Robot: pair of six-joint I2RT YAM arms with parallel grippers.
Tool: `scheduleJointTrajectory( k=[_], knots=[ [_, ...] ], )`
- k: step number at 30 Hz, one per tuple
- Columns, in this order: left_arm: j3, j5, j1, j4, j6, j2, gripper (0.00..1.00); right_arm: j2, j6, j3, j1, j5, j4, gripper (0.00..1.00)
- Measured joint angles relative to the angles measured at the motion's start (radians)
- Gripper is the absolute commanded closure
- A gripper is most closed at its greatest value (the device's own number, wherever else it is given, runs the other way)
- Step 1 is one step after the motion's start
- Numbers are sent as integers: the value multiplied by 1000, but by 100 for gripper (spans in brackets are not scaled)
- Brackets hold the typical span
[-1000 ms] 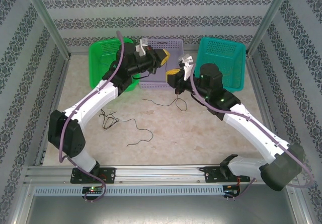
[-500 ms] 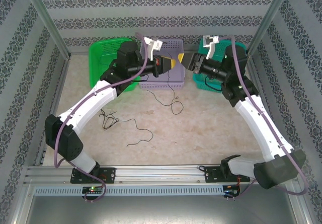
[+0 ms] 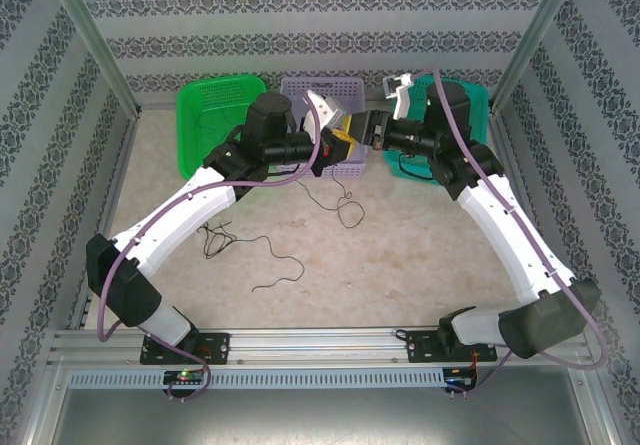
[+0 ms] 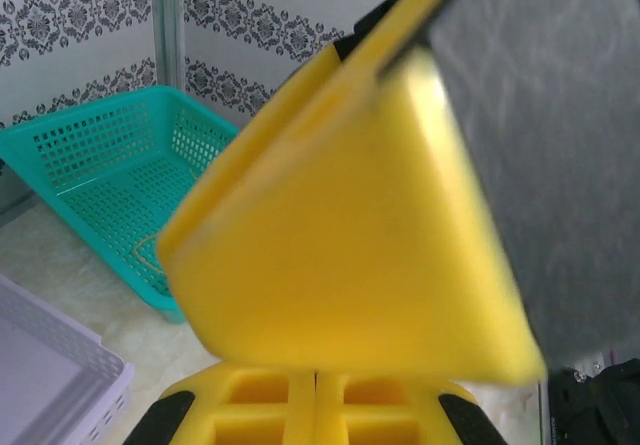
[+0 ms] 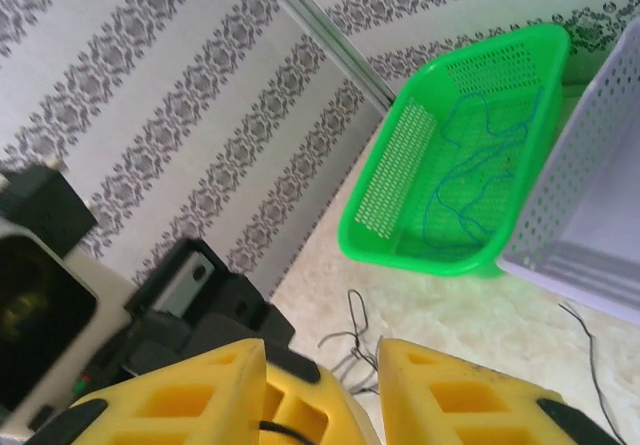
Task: Untangle the cables
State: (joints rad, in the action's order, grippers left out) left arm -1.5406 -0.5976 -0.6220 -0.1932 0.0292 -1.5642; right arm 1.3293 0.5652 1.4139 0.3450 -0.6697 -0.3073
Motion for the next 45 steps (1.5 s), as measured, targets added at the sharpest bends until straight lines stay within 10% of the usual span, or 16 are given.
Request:
scheduleJointTrajectory(
  k=[12,18,21,26,29,35,45],
  knots=[
    [-21,0,0,-37,-9,-14,100,-3,-128,19,31,81,-101,64],
    [-22,6,2,-45,-8,-17,100,20,-123,39,50,98,-99,78],
    [-22,8,1,-48,-7,-19,100,20,-116,39,61,112,-94,100],
    [-22,14,0,-45,3,-19,100,15,-92,33,64,156,-92,100],
    [-17,31,-5,-18,25,-19,61,-7,-80,14,49,185,-86,100],
    [79,205,-12,53,196,56,34,-54,-94,8,-25,287,-90,100],
    [121,608,17,-221,783,96,49,-130,-210,36,-29,481,-125,100]
  ],
)
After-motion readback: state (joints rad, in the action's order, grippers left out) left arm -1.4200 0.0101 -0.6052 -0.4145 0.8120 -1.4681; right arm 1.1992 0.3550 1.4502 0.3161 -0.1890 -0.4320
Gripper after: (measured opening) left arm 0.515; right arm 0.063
